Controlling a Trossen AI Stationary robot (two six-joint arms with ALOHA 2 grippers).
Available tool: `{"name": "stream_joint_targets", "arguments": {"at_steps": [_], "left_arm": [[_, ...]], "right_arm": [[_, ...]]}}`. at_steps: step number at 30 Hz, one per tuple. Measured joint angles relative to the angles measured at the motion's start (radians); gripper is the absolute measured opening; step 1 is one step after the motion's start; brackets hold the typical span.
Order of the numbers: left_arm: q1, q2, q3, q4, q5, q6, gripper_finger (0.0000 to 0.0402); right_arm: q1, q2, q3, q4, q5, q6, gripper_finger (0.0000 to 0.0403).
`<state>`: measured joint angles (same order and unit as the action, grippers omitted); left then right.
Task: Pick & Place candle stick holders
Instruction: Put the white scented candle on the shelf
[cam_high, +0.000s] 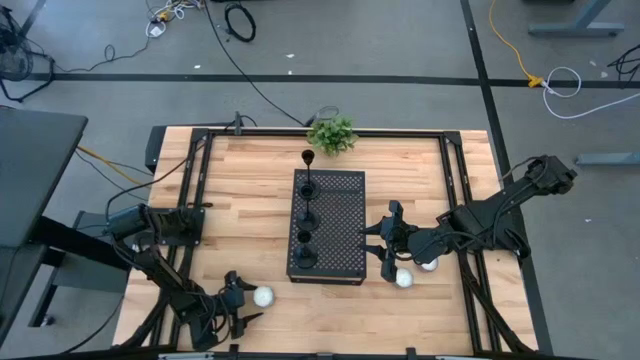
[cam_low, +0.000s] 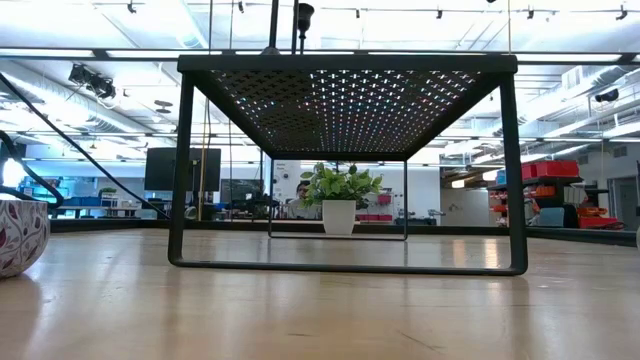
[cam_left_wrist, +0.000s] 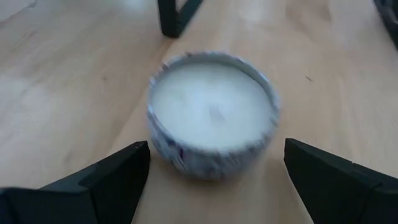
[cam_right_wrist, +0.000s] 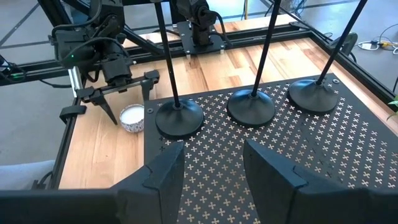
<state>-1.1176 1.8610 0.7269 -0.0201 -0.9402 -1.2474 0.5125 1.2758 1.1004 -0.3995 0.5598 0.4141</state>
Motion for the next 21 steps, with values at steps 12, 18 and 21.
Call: {"name": "stream_joint_targets", "arguments": {"at_steps": [12, 18, 21], "left_arm": [[0.073, -0.003, 0.001, 0.039, 0.063, 0.083, 0.0369], [0.097, -0.004, 0.002, 0.063, 0.084, 0.108, 0.0369], [0.108, -0.005, 0.003, 0.066, 0.094, 0.108, 0.0365]], "right_arm": [[0.000, 0.000, -0.031, 0.025, 0.000, -0.003, 0.0164], [0.000, 0.000, -0.047, 0.054, 0.000, -0.005, 0.0164], [0.000, 0.000, -0.047, 0.068, 0.000, -0.011, 0.0164]]}}
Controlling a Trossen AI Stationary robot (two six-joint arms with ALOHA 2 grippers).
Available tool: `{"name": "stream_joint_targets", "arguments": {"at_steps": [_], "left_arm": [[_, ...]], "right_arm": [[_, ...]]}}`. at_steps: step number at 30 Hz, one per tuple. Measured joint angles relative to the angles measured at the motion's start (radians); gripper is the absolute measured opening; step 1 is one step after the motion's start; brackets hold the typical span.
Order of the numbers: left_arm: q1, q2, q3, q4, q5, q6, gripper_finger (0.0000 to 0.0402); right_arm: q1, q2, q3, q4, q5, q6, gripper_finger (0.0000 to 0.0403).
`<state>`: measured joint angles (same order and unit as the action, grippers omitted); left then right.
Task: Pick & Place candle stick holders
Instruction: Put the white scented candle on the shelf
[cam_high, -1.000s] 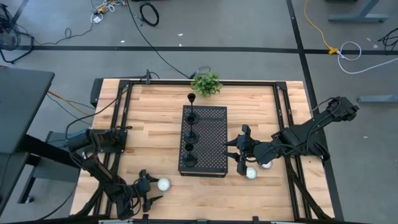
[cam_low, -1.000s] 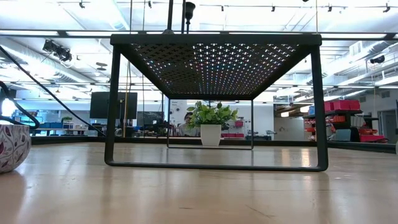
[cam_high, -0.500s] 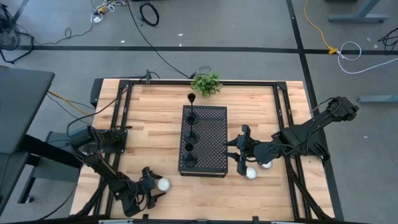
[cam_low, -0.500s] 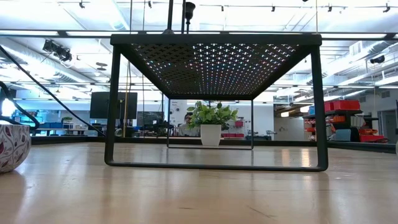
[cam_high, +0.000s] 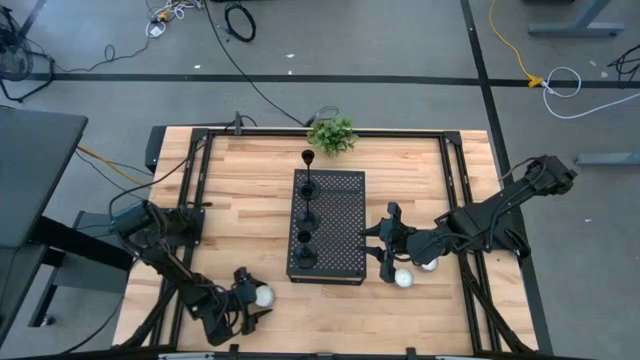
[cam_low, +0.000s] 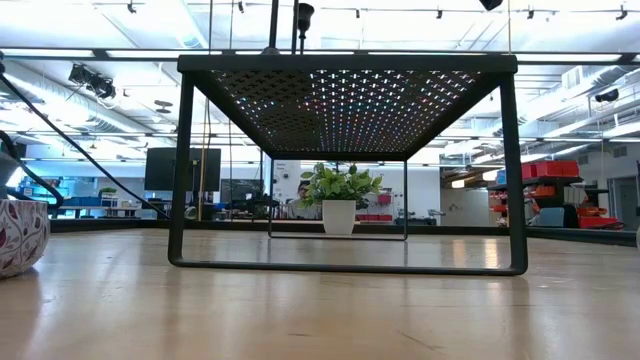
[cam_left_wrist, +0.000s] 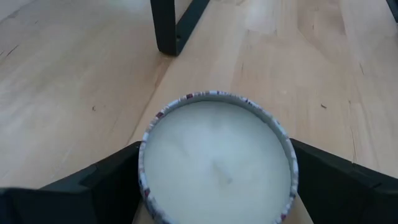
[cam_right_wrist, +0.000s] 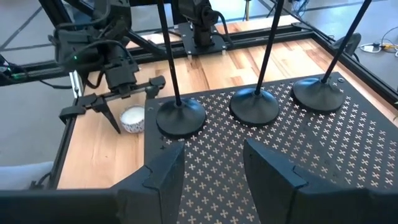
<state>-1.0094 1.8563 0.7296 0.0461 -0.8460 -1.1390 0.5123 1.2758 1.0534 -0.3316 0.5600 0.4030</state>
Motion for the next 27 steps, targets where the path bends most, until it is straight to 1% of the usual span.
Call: {"name": "stream_joint_targets", "arguments": {"at_steps": [3, 7, 13, 15, 19, 21, 24, 27], "left_arm": [[0.008, 0.000, 0.000, -0.001, 0.002, 0.000, 0.0344], [0.009, 0.000, 0.000, -0.004, 0.005, 0.000, 0.0296], [0.009, 0.000, 0.001, 0.008, 0.009, 0.002, 0.0294], [0.009, 0.000, 0.017, 0.010, 0.026, 0.010, 0.0294], [0.008, -0.015, 0.059, -0.001, 0.103, 0.078, 0.0294], [0.012, -0.026, 0.090, -0.016, 0.123, 0.107, 0.0294], [0.021, -0.045, 0.142, -0.021, 0.120, 0.169, 0.0294], [0.033, -0.053, 0.201, -0.024, 0.112, 0.269, 0.0294]], "right_arm": [[0.000, 0.000, 0.000, 0.003, 0.000, 0.000, 0.0164], [0.000, 0.000, 0.000, 0.003, -0.024, 0.013, 0.0164], [0.000, 0.002, 0.000, 0.005, -0.104, 0.057, 0.0164], [0.000, 0.006, 0.000, 0.009, -0.131, 0.064, 0.0164], [0.000, 0.014, -0.001, 0.015, -0.154, 0.069, 0.0164], [0.000, 0.017, -0.002, 0.021, -0.176, 0.071, 0.0164], [0.000, 0.032, -0.002, 0.060, -0.217, 0.064, 0.0164], [0.001, 0.051, -0.002, 0.110, -0.263, 0.061, 0.0164]]}}
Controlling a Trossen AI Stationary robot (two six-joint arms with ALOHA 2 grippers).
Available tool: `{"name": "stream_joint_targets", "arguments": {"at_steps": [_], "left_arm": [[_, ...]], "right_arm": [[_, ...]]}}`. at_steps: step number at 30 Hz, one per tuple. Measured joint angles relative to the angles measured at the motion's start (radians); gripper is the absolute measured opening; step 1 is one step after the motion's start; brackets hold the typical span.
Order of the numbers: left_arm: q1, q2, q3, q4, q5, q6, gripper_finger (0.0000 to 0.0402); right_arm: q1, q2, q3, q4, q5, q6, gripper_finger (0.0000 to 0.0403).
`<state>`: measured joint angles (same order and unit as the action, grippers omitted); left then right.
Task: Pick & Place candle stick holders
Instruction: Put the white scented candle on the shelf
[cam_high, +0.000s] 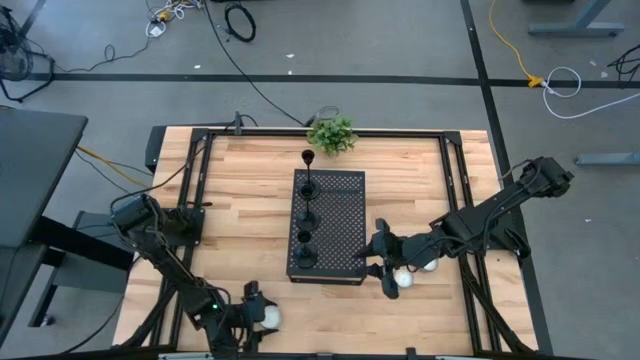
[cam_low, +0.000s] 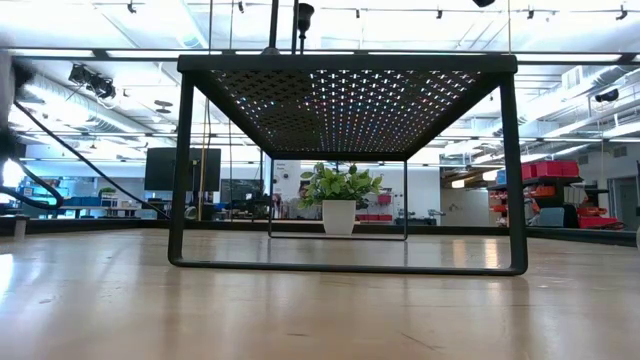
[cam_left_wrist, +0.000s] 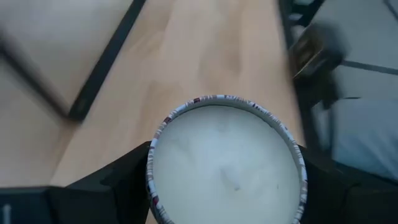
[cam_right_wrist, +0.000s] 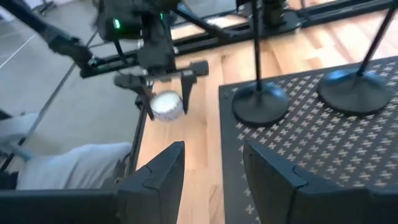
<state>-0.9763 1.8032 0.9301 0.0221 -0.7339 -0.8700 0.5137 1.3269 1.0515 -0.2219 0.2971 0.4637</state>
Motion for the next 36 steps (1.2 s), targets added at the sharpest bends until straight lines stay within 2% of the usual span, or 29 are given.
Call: {"name": "stream_joint_targets", "arguments": {"at_steps": [6, 10, 15, 21, 32, 36], "left_arm": [[0.015, -0.002, 0.149, -0.048, 0.033, 0.145, 0.0294], [0.025, -0.002, 0.249, -0.164, 0.021, 0.150, 0.0294], [0.048, -0.004, 0.339, -0.224, 0.005, 0.178, 0.0294], [0.074, -0.004, 0.411, -0.224, 0.006, 0.280, 0.0294], [0.124, -0.004, 0.499, -0.215, 0.033, 0.337, 0.0294], [0.151, -0.004, 0.579, -0.213, 0.086, 0.423, 0.0294]], "right_arm": [[0.001, 0.017, 0.000, -0.002, -0.019, 0.000, 0.0164], [0.005, 0.018, 0.000, 0.001, -0.022, 0.003, 0.0164], [0.018, 0.018, 0.000, 0.002, -0.020, 0.003, 0.0164], [0.036, 0.018, 0.000, 0.002, -0.018, 0.003, 0.0164], [0.051, 0.018, 0.000, -0.005, -0.019, 0.000, 0.0164], [0.055, 0.018, 0.000, -0.009, -0.021, 0.023, 0.0164]]}}
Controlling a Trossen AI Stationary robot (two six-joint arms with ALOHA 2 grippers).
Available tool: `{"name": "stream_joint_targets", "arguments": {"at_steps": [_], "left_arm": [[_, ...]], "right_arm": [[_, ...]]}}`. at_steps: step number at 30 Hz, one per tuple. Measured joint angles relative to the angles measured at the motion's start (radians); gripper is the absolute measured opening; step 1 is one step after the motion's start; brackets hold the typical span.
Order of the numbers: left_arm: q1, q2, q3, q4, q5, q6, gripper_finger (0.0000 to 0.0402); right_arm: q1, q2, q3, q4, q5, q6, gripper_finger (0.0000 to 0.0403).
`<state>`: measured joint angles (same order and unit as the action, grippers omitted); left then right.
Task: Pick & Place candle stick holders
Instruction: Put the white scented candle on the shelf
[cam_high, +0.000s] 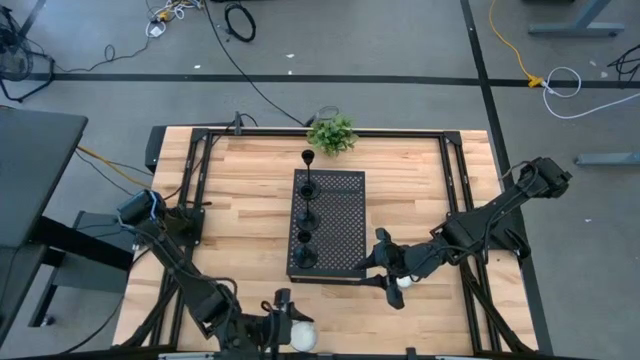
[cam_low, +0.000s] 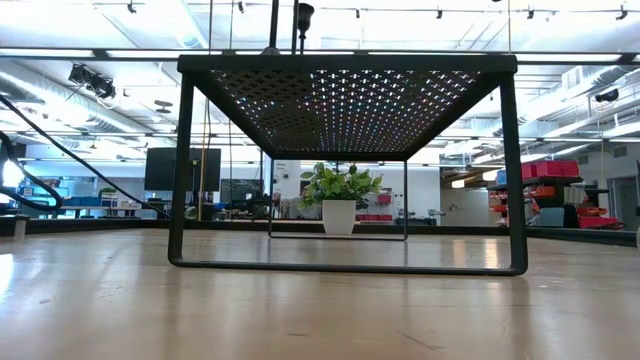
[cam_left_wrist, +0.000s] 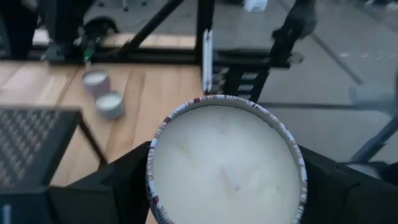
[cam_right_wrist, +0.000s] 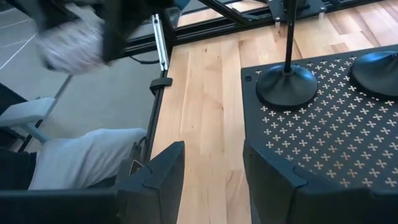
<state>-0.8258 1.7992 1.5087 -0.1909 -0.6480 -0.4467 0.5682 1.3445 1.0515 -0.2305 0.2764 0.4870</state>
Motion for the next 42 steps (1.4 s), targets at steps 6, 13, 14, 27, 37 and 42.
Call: {"name": "stream_joint_targets", "arguments": {"at_steps": [6, 13, 14, 27, 37, 42], "left_arm": [[0.049, 0.000, 0.166, -0.104, 0.035, 0.124, 0.0294], [0.153, 0.000, 0.399, -0.351, 0.063, 0.169, 0.0294], [0.170, 0.000, 0.433, -0.379, 0.078, 0.175, 0.0294], [0.464, 0.000, 0.612, -0.578, 0.305, 0.248, 0.0294], [0.736, 0.000, 0.612, -0.622, 0.448, 0.268, 0.0294], [0.849, 0.000, 0.612, -0.638, 0.565, 0.302, 0.0294]], "right_arm": [[0.025, 0.000, 0.000, -0.016, 0.002, 0.003, 0.0164], [0.081, 0.000, 0.000, -0.020, 0.016, 0.003, 0.0164], [0.089, 0.000, 0.000, -0.021, 0.031, 0.005, 0.0164], [0.169, 0.026, 0.002, -0.021, 0.134, 0.029, 0.0164], [0.177, 0.057, 0.002, -0.024, 0.104, 0.002, 0.0164], [0.177, 0.057, 0.002, -0.024, 0.101, -0.051, 0.0164]]}}
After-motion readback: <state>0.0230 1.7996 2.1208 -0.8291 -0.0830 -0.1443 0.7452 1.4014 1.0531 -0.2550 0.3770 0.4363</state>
